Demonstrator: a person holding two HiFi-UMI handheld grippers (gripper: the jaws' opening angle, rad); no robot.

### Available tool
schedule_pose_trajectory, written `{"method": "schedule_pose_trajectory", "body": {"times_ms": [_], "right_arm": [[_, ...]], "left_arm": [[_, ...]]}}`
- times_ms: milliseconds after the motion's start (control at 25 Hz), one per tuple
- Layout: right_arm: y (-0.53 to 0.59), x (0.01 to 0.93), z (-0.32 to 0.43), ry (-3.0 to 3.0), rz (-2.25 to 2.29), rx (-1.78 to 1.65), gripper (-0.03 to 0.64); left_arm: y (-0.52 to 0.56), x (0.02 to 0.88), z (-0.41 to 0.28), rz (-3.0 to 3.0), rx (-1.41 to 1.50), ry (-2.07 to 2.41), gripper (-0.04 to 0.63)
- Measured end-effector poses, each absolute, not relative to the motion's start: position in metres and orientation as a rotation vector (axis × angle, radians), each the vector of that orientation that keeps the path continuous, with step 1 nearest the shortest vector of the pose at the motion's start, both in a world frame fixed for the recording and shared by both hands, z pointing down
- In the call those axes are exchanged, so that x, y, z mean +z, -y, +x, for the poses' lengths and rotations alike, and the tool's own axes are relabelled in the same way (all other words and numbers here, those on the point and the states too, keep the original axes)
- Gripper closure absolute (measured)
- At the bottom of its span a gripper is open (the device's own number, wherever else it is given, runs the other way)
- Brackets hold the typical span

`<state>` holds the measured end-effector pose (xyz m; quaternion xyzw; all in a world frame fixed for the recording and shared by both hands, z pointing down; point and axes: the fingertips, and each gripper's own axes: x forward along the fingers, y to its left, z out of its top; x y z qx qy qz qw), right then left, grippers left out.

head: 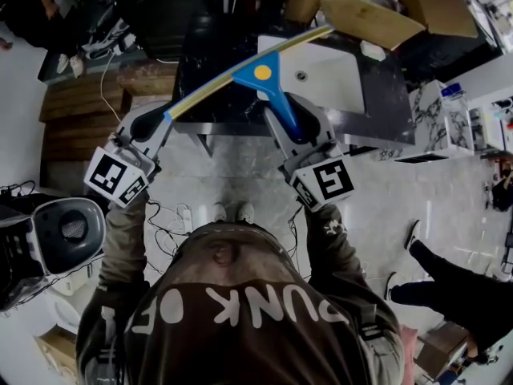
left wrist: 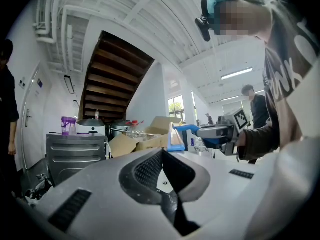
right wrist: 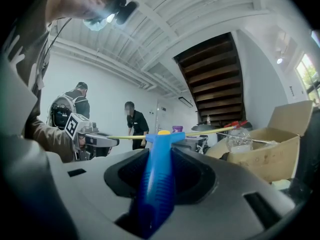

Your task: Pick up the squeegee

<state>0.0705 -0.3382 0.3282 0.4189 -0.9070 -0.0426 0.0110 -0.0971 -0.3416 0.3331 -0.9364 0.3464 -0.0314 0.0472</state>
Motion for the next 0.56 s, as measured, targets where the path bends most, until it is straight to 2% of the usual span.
{"method": "schedule_pose_trajectory", "body": {"times_ms": [560], "right_arm": [[0.343, 0.3268, 0.0732, 2.834, 1.299, -0.135, 0.465]], "left_arm": [[0.3456, 0.3332, -0.0928, -2.857, -0.09, -1.055, 0.592]]}}
